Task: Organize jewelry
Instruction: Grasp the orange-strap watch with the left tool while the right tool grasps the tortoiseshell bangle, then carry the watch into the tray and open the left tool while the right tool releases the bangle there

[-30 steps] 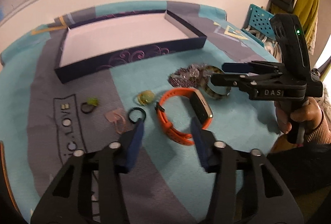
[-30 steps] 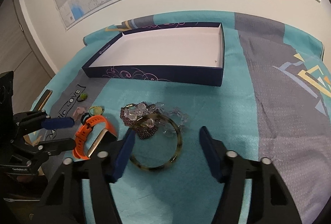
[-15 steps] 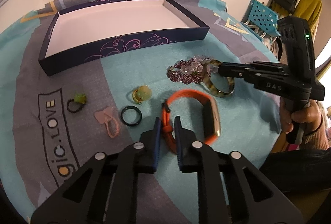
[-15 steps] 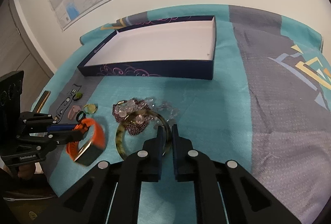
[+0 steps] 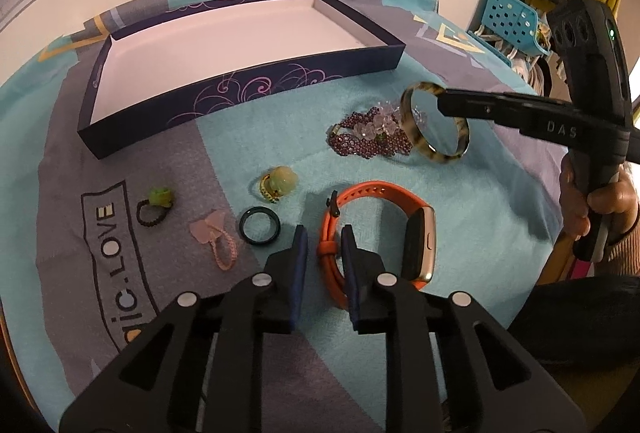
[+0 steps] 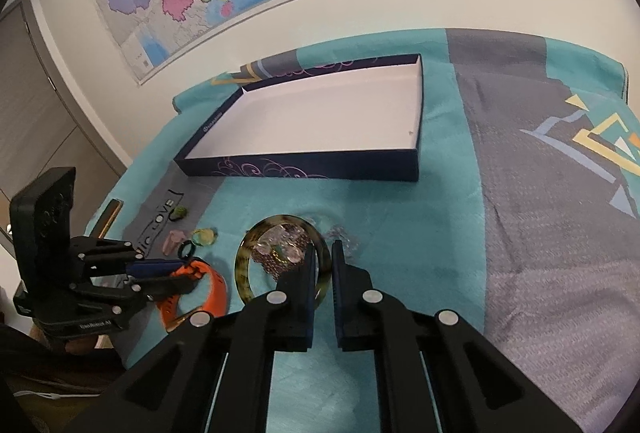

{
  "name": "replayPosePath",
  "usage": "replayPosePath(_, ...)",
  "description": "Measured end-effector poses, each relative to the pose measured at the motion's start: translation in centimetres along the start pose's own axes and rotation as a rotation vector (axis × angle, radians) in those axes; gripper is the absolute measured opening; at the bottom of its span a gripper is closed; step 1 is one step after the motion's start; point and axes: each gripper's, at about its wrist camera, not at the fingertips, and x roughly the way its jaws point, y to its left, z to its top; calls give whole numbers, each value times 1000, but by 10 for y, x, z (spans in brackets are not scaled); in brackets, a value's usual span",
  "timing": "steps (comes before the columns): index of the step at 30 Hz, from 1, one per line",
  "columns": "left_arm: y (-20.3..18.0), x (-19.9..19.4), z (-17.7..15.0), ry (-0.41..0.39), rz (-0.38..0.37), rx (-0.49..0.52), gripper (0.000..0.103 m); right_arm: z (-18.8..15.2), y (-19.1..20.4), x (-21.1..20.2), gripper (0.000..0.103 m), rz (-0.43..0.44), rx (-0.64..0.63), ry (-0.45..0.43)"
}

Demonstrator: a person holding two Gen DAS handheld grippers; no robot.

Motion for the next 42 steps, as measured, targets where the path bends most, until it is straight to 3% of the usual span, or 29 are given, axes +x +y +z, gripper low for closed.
replayPosePath(2,0,1,1,-1,0,4,10,3,1,0,6,8,-1,-7)
replayPosePath(8,-3,-3,4,-24,15,13,9,18,5,-1,6,19,-17,-36)
replayPosePath(12,4,-22,18,-82,23,20,9,35,5,0,6,17,-28,-63)
replayPosePath(16,21,-39,46,-149,78,34,9,58,3,6,6,19,-30,-85)
replayPosePath(21,46,-38,85,-172,148,41,10,92,-3,28,6,2,-24,-93)
replayPosePath(28,83,-12,136,-154,220,46,10,137,-12,72,6,-13,8,-58)
replayPosePath(34,105,25,168,-102,230,51,10,161,-21,111,6,-49,28,-14)
replayPosePath(42,114,65,189,-25,240,82,10,183,-30,149,6,-87,56,60)
